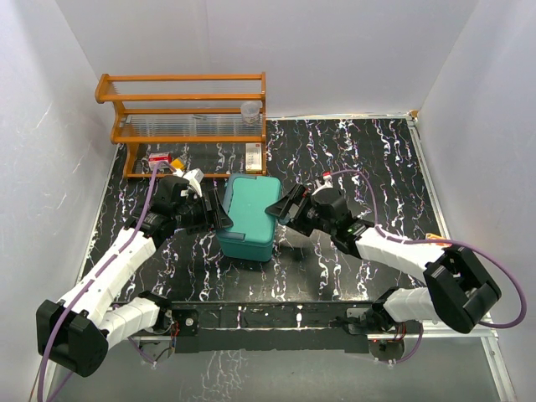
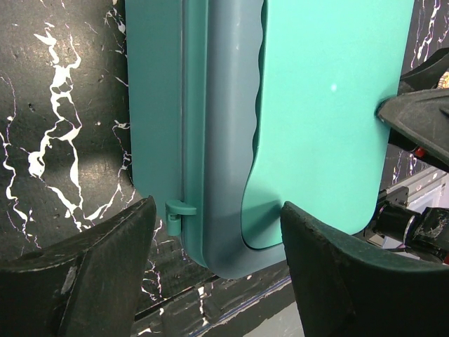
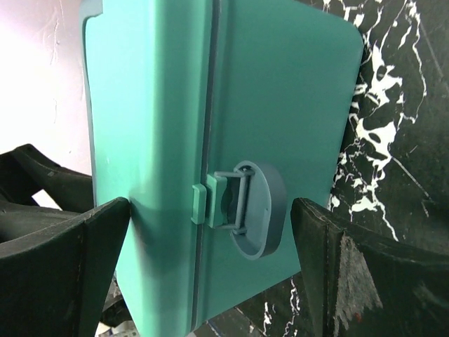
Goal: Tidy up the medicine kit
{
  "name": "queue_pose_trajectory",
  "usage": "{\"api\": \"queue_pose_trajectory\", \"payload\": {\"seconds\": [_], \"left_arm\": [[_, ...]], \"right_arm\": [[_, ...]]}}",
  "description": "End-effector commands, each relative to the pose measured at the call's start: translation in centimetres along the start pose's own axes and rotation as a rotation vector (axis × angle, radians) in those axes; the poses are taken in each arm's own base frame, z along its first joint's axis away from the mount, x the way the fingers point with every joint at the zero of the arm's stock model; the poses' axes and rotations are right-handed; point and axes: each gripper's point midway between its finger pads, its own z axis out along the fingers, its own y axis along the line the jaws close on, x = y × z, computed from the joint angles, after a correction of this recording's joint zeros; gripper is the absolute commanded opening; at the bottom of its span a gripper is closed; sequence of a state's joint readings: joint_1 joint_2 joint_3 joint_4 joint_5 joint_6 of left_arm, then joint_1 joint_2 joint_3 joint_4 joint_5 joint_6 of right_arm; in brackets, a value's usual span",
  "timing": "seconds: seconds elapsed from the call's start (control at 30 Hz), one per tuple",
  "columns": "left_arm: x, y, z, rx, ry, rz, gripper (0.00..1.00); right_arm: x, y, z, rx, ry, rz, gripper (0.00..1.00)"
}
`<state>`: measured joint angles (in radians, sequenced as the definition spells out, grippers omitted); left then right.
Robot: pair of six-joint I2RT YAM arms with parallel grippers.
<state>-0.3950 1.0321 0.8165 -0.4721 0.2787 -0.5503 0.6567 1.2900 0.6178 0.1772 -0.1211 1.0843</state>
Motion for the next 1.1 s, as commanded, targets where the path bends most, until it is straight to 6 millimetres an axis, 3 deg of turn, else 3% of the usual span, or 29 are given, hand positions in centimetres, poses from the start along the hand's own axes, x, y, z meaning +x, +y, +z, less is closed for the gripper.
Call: {"api": "queue_pose_trajectory", "payload": {"seconds": [0.0,0.2,0.53,0.9,1.07], "left_arm": [[0.8,0.0,-0.2,0.007,0.019,0.004,0.70],[0.9,0.1,-0.1,0.007,0.021,0.000,0.70],[1.2,0.2,-0.1,0.007,0.023,-0.006,0.70],[1.1,0.1,-0.3,0.015,0.020,-0.002,0.70],[1.2,0.1,-0.3,0.012,0.021,-0.001,0.70]], "right_arm": [[-0.6,2.4,-0.1,-0.122,-0.021,0.032,0.98],[-1.0,2.7,-0.1,-0.153,-0.052,0.034,0.97],[-0.7,3.6,0.1,-0.224,-0.041,0.111,0.88],[-0.6,2.5,0.4,-0.127,-0.020,0.091,0.65],[-0.8,1.9,0.7,-0.044,-0.023,0.060,0.63]]}}
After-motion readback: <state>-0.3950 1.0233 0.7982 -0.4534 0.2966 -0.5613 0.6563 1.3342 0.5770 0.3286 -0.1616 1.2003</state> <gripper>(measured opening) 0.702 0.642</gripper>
